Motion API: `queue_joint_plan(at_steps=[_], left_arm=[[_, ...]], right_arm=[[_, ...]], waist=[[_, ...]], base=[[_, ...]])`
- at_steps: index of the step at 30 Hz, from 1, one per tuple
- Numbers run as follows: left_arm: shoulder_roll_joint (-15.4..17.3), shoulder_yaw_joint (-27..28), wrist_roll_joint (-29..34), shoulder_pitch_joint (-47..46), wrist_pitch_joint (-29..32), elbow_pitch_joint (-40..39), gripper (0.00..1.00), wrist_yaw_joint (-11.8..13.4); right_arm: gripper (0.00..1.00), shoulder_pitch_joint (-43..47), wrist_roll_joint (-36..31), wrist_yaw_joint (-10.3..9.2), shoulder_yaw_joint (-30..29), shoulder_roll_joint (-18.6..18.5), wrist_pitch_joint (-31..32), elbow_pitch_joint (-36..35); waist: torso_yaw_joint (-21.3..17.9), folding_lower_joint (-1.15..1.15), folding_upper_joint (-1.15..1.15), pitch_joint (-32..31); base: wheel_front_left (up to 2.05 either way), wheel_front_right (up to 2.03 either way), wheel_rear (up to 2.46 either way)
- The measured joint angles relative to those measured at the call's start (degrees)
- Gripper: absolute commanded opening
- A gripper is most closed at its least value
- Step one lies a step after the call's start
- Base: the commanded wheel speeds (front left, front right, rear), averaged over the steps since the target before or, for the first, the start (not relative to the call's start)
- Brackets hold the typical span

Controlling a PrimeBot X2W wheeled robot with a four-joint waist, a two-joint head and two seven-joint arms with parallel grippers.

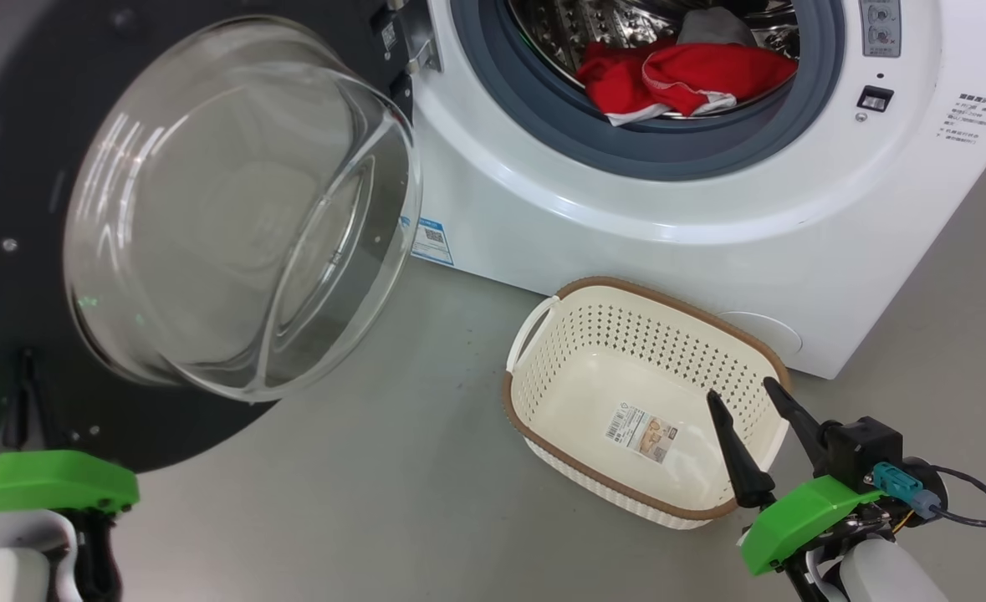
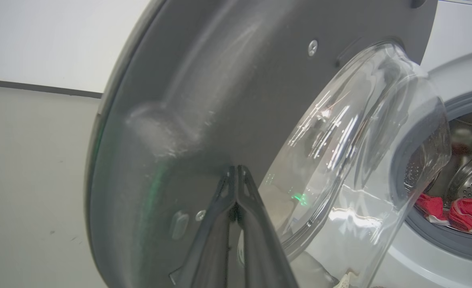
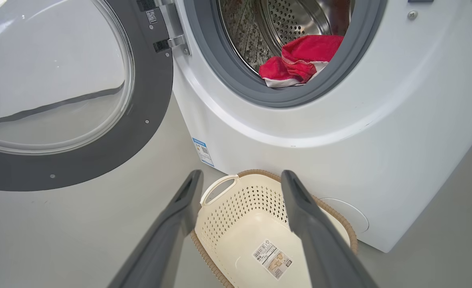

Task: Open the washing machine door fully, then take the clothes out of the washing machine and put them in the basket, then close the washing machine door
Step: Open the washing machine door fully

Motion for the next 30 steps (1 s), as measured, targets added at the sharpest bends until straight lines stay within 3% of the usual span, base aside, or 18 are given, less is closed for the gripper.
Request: queue_joint_plan(at_steps=[18, 30], left_arm=[[2.58, 5.30, -0.20, -9.87, -0.89, 15.28, 0.00, -5.54], [0.16, 9.32, 5.31, -10.34, -0.89, 15.93, 0.00, -6.95]], right_arm=[[1.00, -2.26, -0.40, 0.00, 2.31, -1.00, 0.00, 0.57], [1.00, -2.48, -0.19, 0.00, 3.01, -0.64, 0.00, 1.29]], waist=[[-0.98, 0.00, 0.00, 2.26], [-1.08, 0.00, 0.00, 0.60]], base=[[0.00, 0.00, 0.00], [0.00, 0.00, 0.00]])
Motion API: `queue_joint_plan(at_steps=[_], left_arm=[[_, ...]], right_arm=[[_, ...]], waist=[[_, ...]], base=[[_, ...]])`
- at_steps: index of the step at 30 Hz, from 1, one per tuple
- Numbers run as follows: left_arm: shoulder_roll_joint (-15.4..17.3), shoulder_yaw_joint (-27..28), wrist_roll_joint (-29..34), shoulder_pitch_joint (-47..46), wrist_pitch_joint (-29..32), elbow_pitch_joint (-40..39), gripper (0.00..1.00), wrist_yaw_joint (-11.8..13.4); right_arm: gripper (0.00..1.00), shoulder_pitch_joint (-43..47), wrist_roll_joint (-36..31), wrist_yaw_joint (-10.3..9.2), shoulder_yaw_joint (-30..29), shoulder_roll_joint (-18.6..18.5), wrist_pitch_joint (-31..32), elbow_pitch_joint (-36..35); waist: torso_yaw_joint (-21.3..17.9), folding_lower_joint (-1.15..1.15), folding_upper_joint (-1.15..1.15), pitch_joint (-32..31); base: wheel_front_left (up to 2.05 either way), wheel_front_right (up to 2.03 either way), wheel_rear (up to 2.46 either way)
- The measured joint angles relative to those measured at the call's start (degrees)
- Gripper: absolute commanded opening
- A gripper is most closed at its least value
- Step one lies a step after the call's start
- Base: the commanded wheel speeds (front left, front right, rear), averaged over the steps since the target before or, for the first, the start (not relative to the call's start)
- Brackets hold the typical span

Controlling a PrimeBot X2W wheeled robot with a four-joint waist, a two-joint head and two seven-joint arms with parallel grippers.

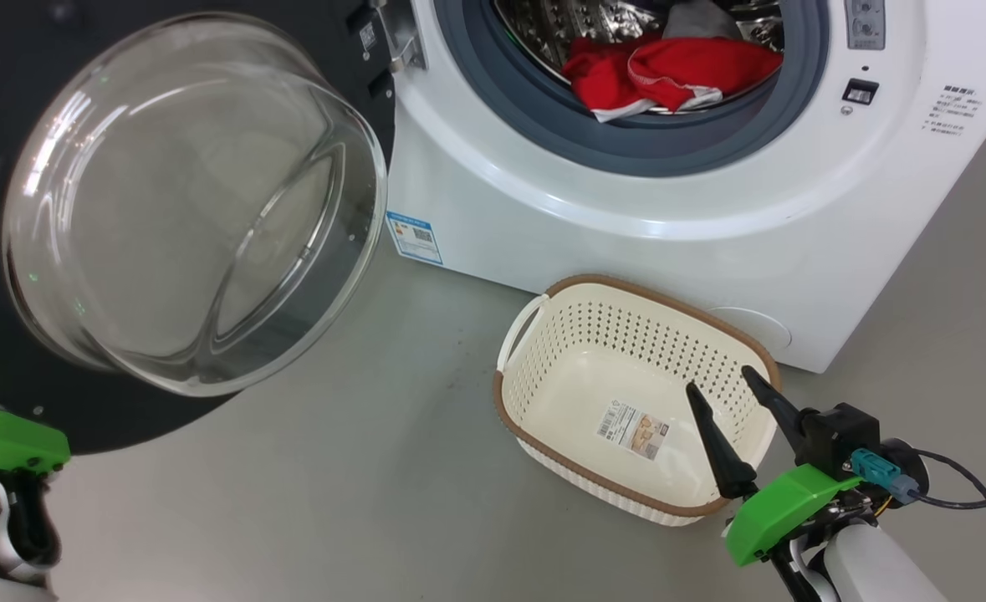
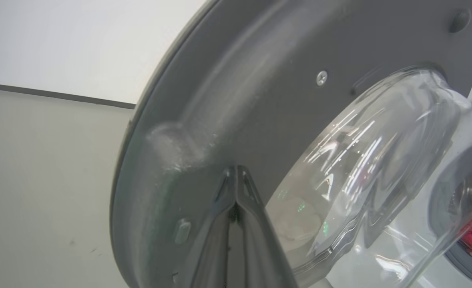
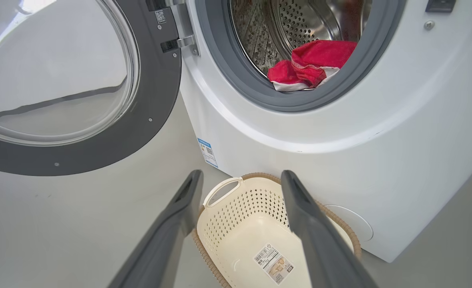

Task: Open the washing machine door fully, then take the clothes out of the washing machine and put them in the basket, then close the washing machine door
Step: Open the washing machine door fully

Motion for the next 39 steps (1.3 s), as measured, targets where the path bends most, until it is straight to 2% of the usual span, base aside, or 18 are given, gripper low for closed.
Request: queue_joint_plan(at_steps=[4, 5, 6, 7, 8, 11, 17, 21, 27, 33, 39], left_arm=[[-0.96, 1.52, 2.74, 2.10, -0.02, -5.13, 0.00, -0.07], [-1.33, 1.62, 3.32, 2.86, -0.21, -6.47, 0.05, -0.44], [-2.37, 1.53, 3.98, 4.53, -0.24, -8.15, 0.22, -0.37], [-2.96, 1.36, 4.36, 5.46, -0.24, -9.31, 0.76, -0.29], [-3.25, 0.91, 4.91, 6.34, -0.24, -10.47, 1.00, 0.09], [-3.93, -0.12, 5.80, 8.18, 0.34, -15.08, 1.00, 0.49], [-4.32, -2.01, 8.50, 12.40, 4.97, -25.94, 1.00, 4.72], [-6.33, -5.11, 8.96, 14.88, 7.58, -34.05, 1.00, 4.58], [-7.11, -7.84, 7.28, 18.13, 8.49, -38.77, 1.00, 1.71], [-7.22, -10.25, 6.13, 18.64, 6.32, -37.98, 1.00, -2.07], [-7.13, -11.80, 6.43, 20.73, 3.35, -35.16, 1.00, -3.97]], right_arm=[[1.00, 0.01, 0.48, 0.00, 0.29, 0.36, 0.00, 0.00], [1.00, 0.01, 0.52, 0.00, 0.29, 0.43, 0.00, -0.01], [1.00, 0.08, 0.89, 0.00, 0.23, 0.60, 0.00, -0.05], [1.00, 0.17, 1.00, 0.00, 0.13, 0.67, 0.00, -0.07], [1.00, 0.36, 1.00, 0.00, -0.02, 0.82, 0.00, -0.14], [1.00, 0.84, 1.33, 0.00, -0.59, 1.24, 0.00, -0.32], [1.00, 3.07, 1.97, 0.00, -2.19, 1.77, 0.00, -1.90], [1.00, 4.10, 1.98, 0.00, -4.02, 1.90, 0.00, -3.88], [1.00, 4.20, 0.00, 0.00, -5.31, 2.00, 0.00, -6.99], [1.00, 4.22, -1.07, 0.00, -5.83, 2.04, 0.00, -9.66], [1.00, 5.36, -1.04, 0.00, -6.52, 2.05, -0.01, -11.77]], waist=[[-0.18, 0.00, 0.00, -1.16], [-0.26, 0.00, 0.00, -1.48], [-0.43, 0.00, 0.00, -2.15], [-0.52, 0.00, 0.00, -2.49], [-0.61, 0.00, 0.00, -2.87], [-0.92, 0.00, 0.00, -4.05], [-2.39, 0.00, 0.00, -6.35], [-4.22, 0.00, 0.00, -7.45], [-7.81, 0.00, 0.00, -7.87], [-11.80, 0.00, 0.00, -7.57], [-16.18, 0.00, 0.00, -7.57]], base=[[0.00, 0.00, 0.00], [0.00, 0.00, 0.00], [0.00, 0.00, 0.00], [0.00, 0.00, 0.00], [0.00, 0.00, 0.00], [0.00, 0.00, 0.00], [0.00, 0.00, 0.00], [0.00, 0.00, 0.00], [0.00, 0.00, 0.00], [0.00, 0.00, 0.00], [0.00, 0.00, 0.00]])
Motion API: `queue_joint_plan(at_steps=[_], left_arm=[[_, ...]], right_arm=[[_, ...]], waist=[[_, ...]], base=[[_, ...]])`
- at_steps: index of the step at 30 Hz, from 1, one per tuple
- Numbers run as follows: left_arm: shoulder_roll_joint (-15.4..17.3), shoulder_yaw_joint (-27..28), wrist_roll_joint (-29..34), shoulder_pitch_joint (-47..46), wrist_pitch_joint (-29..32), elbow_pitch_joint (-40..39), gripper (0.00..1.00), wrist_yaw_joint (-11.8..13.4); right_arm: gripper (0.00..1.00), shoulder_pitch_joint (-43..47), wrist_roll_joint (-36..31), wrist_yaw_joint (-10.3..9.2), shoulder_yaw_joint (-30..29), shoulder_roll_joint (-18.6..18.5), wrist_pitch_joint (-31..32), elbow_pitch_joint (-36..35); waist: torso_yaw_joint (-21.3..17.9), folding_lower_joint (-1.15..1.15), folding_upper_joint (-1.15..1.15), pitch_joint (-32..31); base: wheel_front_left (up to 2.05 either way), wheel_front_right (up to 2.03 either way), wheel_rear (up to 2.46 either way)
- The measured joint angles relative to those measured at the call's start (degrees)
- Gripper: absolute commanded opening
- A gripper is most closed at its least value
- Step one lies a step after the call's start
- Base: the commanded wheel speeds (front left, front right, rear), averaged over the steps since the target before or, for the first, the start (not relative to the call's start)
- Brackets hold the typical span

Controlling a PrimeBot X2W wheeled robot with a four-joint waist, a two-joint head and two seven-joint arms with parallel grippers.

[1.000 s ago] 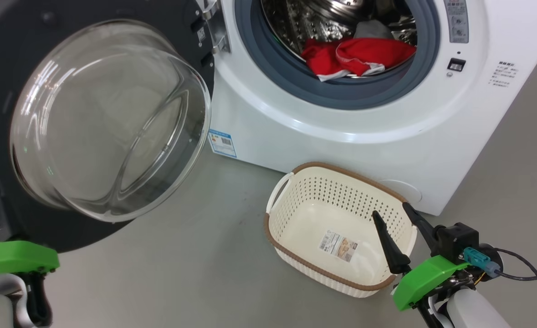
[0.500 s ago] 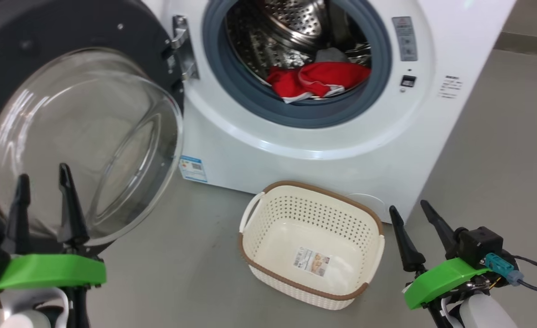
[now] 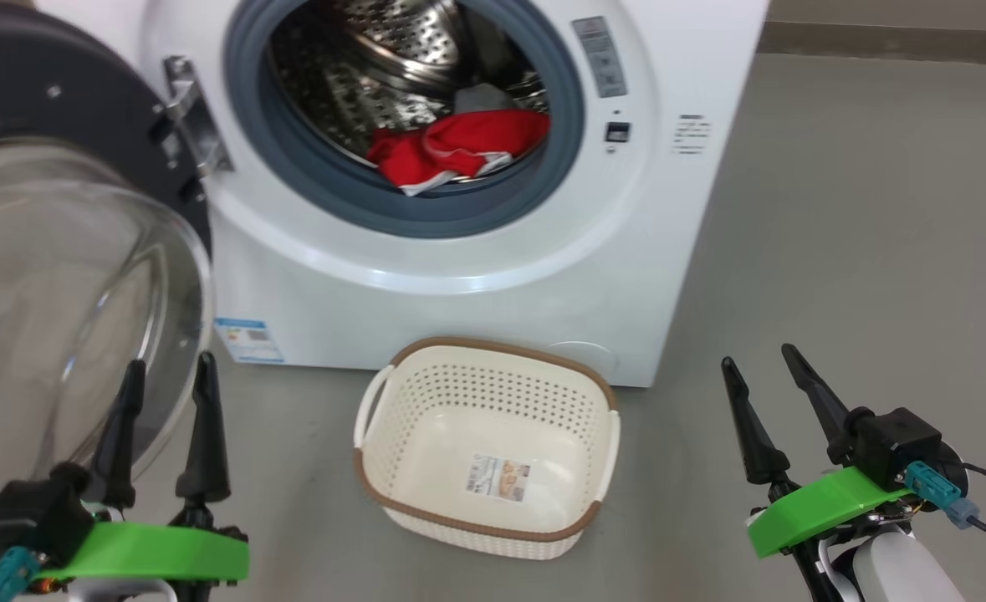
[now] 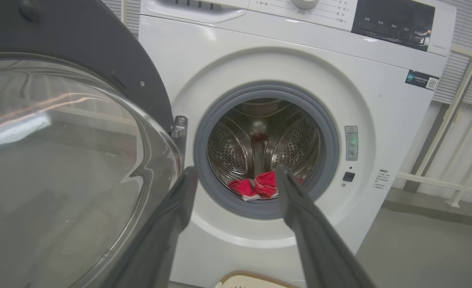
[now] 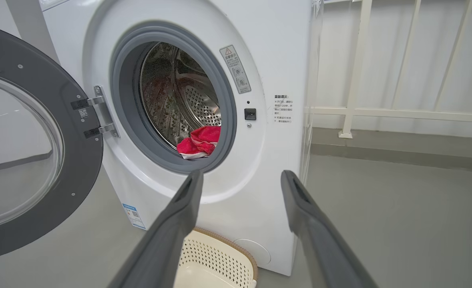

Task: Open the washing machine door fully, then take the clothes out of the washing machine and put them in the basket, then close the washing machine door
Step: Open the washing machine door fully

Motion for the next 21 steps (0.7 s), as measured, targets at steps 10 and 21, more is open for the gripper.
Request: queue_joint_plan(at_steps=[10, 21], left_arm=[[0.91, -1.62, 3.28, 5.08, -2.27, 2.31, 1.00, -0.51], [0.98, -1.52, 4.00, 7.76, -3.33, 6.83, 1.00, -2.08]], right_arm=[[1.00, 1.40, 0.48, 0.00, 0.07, 0.01, 0.01, -2.99], [1.00, 3.99, 2.07, 0.00, -0.56, 0.04, 0.00, -8.79]], waist=[[-7.74, 0.00, 0.00, -0.80], [-13.76, 0.00, 0.00, -2.10]], base=[[0.00, 0.00, 0.00], [0.00, 0.00, 0.00]])
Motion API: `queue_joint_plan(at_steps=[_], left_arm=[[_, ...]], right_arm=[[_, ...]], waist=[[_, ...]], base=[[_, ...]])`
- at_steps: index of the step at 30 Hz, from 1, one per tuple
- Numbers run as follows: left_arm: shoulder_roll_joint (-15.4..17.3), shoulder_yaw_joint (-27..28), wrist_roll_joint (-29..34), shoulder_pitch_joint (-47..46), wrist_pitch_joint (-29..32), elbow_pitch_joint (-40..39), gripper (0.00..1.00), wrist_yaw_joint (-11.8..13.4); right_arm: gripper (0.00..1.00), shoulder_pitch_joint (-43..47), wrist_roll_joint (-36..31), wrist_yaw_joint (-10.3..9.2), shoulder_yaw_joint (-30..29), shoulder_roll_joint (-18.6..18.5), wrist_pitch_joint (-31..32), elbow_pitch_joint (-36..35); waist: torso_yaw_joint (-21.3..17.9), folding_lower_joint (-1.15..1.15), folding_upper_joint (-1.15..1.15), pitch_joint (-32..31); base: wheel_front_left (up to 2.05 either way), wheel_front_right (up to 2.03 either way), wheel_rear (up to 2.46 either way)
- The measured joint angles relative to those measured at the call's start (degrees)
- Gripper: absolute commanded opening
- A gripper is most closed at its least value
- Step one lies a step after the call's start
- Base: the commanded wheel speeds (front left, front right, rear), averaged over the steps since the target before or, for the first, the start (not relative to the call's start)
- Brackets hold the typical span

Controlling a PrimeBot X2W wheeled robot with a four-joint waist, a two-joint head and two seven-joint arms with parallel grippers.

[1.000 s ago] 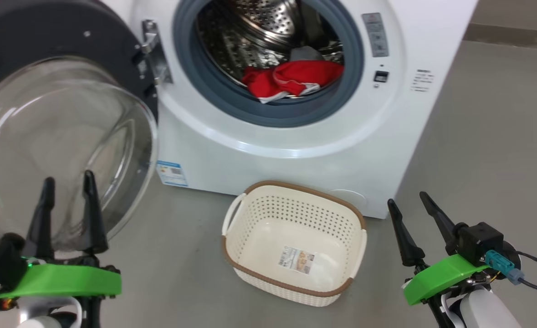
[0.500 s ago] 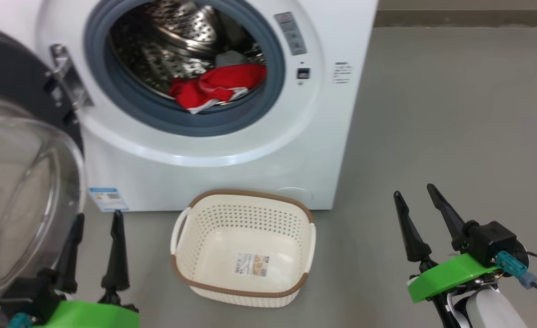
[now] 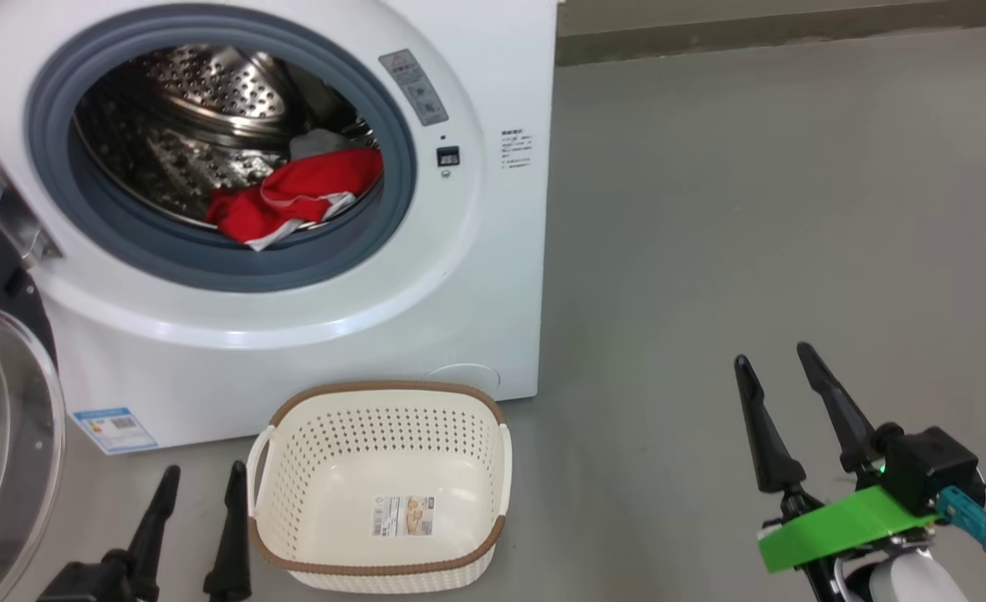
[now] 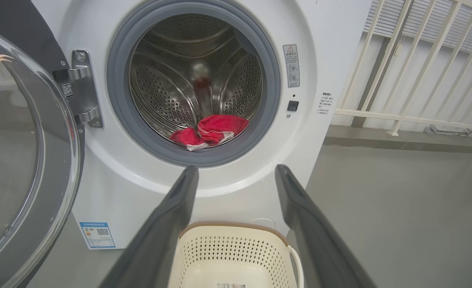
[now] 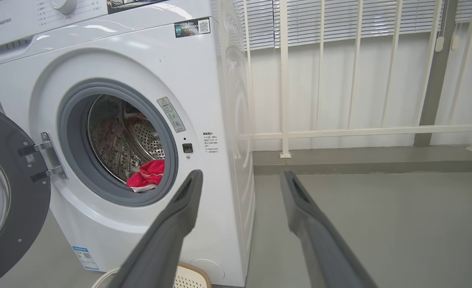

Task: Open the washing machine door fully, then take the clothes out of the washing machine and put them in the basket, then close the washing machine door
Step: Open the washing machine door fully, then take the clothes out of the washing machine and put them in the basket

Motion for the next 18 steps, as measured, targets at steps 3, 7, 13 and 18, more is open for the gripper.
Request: queue_joint_plan(at_steps=[3, 7, 13, 18], left_arm=[[-0.30, 0.09, -0.02, 0.74, -0.01, 1.41, 1.00, -0.52], [-0.56, 1.23, -0.01, 1.35, -0.01, 2.64, 1.00, -0.57], [-1.32, 1.94, 0.09, 2.21, -0.01, 4.21, 1.00, -1.42], [-2.01, 2.56, 0.04, 2.72, -0.01, 4.11, 1.00, -1.64]], right_arm=[[1.00, 1.64, 0.01, 0.00, -0.19, -0.05, 0.00, -0.35], [1.00, 2.35, 0.31, 0.00, -0.30, -0.33, 0.00, -1.03], [1.00, 3.94, 1.40, 0.00, -0.86, -0.83, 0.00, -1.01], [1.00, 4.16, 1.40, 0.00, -0.93, -0.93, 0.00, -0.88]], waist=[[-0.57, 0.00, 0.00, -0.71], [-1.11, 0.00, 0.00, -1.47], [-1.44, 0.00, 0.00, -2.21], [-1.30, 0.00, 0.00, -2.41]], base=[[0.00, 0.00, 0.00], [0.00, 0.00, 0.00], [0.00, 0.00, 0.00], [0.00, 0.00, 0.00]])
